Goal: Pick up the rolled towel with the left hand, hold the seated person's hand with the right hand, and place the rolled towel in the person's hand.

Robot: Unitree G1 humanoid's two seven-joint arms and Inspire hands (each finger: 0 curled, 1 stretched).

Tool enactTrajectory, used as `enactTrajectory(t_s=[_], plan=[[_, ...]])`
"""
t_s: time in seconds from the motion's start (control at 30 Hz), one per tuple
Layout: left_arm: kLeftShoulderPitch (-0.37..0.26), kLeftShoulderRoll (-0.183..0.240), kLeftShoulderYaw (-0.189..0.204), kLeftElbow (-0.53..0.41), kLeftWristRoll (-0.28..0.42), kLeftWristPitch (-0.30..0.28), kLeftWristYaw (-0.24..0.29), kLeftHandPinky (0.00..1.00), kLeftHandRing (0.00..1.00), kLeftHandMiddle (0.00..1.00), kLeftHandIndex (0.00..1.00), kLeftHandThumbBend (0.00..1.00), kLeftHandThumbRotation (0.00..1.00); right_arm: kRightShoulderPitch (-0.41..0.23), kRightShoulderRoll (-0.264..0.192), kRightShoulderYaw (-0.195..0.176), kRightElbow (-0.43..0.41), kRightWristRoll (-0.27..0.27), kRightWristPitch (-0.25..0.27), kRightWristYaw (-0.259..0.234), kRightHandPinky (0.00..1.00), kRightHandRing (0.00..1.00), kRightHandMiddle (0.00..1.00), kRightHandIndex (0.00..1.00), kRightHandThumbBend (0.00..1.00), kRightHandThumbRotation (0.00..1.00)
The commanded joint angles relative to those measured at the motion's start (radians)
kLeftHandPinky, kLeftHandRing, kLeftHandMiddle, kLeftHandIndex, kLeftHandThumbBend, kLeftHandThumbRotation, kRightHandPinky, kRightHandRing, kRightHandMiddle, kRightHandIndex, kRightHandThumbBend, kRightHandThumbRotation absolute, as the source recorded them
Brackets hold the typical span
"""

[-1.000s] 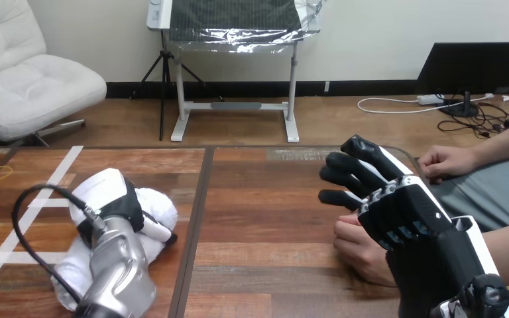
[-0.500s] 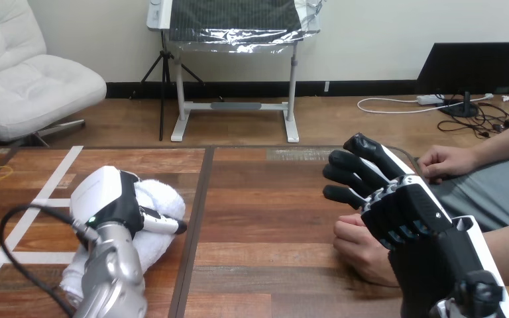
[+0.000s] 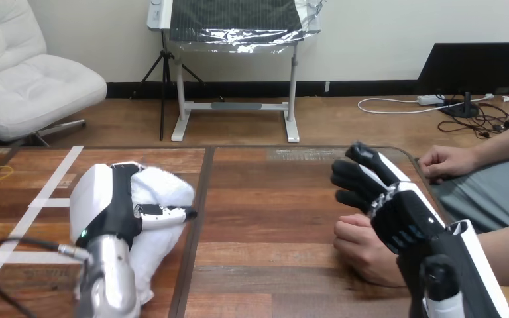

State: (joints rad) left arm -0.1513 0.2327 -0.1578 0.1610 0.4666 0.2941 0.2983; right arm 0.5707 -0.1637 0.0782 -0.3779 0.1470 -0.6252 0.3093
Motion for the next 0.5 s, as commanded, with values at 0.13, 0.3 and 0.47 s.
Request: enactTrajectory(t_s=[0.13, 0.3, 0.47], plan=[[0.028, -0.041, 0.100, -0.280, -0.085, -0.283, 0.095, 0.27, 0.33, 0.39, 0.42, 0.67, 0.00, -0.129, -0.023, -0.106, 0.018, -0.074, -0.004, -0.048, 0.86, 0.87, 0.87, 0.91, 0.77, 0.99], [0.052, -0.047, 0.118, -0.321, -0.121, -0.364, 0.096, 0.27, 0.33, 0.39, 0.42, 0.67, 0.00, -0.151, -0.036, -0.133, 0.023, -0.104, 0.015, -0.059, 0.88, 0.88, 0.88, 0.92, 0.80, 0.97], [0.066, -0.058, 0.138, -0.340, -0.183, -0.459, 0.075, 0.26, 0.32, 0.38, 0.41, 0.66, 0.00, -0.173, -0.046, -0.160, 0.031, -0.154, 0.028, -0.077, 0.90, 0.89, 0.89, 0.92, 0.81, 0.95]])
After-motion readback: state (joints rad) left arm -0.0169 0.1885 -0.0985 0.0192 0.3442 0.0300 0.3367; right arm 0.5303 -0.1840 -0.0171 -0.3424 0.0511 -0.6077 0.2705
